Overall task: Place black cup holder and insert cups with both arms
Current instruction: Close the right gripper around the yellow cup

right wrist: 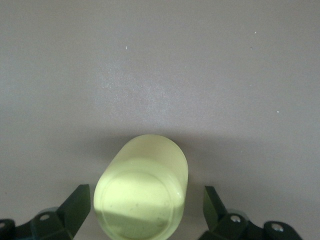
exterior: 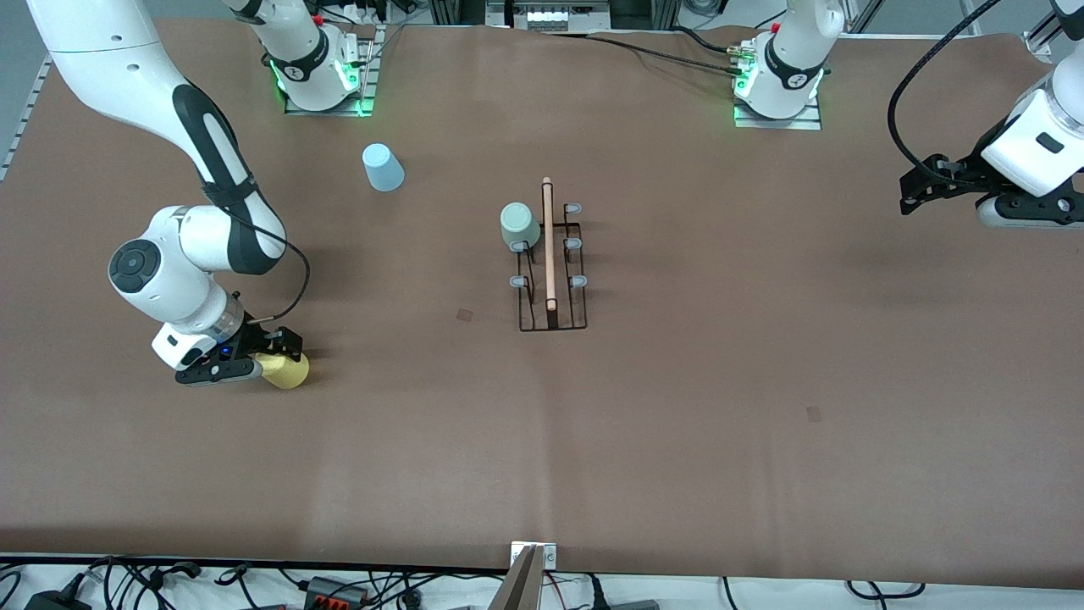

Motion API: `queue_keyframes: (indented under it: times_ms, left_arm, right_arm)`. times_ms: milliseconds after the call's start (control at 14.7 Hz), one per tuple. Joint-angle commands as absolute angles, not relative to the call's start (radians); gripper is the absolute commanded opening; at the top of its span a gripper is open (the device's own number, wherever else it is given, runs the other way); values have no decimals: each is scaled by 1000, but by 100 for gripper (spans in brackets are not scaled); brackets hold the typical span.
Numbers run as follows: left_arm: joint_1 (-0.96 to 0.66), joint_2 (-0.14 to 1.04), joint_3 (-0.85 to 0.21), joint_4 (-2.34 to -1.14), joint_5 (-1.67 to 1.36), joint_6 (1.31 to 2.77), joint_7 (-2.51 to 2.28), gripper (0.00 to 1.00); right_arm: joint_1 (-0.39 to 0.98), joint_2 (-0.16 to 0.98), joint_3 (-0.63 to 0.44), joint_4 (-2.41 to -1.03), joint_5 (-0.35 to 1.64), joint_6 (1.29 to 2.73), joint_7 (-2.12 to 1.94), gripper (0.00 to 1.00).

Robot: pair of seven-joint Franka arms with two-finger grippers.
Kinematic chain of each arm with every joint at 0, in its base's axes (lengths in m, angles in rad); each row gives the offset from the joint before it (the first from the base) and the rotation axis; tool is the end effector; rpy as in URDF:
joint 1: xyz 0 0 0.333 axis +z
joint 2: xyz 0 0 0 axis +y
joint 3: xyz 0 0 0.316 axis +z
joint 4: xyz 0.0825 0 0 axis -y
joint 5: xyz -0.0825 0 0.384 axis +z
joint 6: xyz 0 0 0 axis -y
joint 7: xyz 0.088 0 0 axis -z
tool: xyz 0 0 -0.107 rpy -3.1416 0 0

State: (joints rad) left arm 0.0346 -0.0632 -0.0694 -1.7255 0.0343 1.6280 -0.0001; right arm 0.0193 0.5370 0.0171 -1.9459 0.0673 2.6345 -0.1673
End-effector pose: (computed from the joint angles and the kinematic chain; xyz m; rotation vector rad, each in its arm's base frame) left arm 0.5364 -0.0162 0.5907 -3.1014 0.0574 0.0524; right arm 0.6356 0.0210 0.2167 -3.0887 -0.2232 -0.2390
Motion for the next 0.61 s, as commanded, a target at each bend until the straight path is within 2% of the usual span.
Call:
queue_keyframes:
  times_ms: [0,136,204,272,543]
  left_arm:
    - [31,-66,-66,-1715,21,1612,15,100]
    - [31,-66,-66,-1717,21,1612,15,100]
    - [31,-66,-66,-1717,21,1612,15,100]
    - [31,-66,-66,-1717,21,1612,15,100]
    - [31,-66,-66,-1717,21,1612,15,100]
  right_arm:
    - [21,529,12,-1954,63,2635,-181,100]
    - [20,529,12,-1953,63,2637,-183,100]
    - [20,528,12,-1953,61,2637,-184,96]
    - [20,528,12,-1953,61,2637,-184,88]
    - [23,519,12,-1953,60,2635,-186,36]
